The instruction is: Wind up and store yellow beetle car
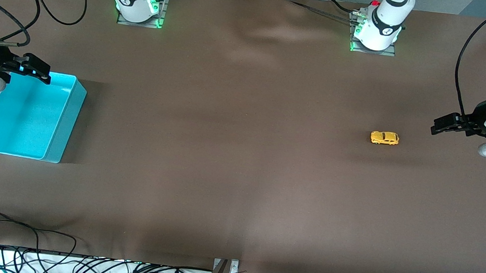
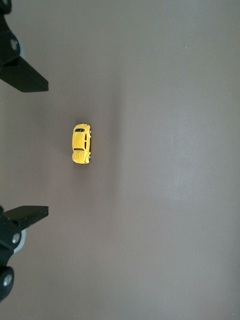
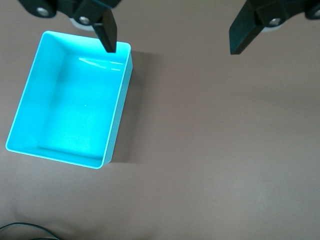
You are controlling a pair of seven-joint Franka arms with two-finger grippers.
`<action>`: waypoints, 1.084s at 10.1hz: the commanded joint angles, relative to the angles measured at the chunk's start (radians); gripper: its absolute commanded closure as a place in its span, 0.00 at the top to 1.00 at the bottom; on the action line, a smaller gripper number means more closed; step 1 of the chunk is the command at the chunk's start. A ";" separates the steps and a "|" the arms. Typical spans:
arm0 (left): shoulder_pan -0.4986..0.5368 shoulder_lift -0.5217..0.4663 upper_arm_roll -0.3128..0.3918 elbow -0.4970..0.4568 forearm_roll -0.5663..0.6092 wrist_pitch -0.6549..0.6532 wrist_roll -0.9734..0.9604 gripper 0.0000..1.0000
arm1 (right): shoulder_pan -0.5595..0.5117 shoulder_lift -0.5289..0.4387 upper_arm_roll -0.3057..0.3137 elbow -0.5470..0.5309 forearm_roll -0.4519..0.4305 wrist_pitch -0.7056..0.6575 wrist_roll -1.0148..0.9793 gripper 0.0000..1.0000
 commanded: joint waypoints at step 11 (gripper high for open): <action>0.012 0.030 0.010 -0.009 0.018 -0.048 0.035 1.00 | -0.008 -0.002 -0.006 -0.012 -0.015 0.019 -0.105 1.00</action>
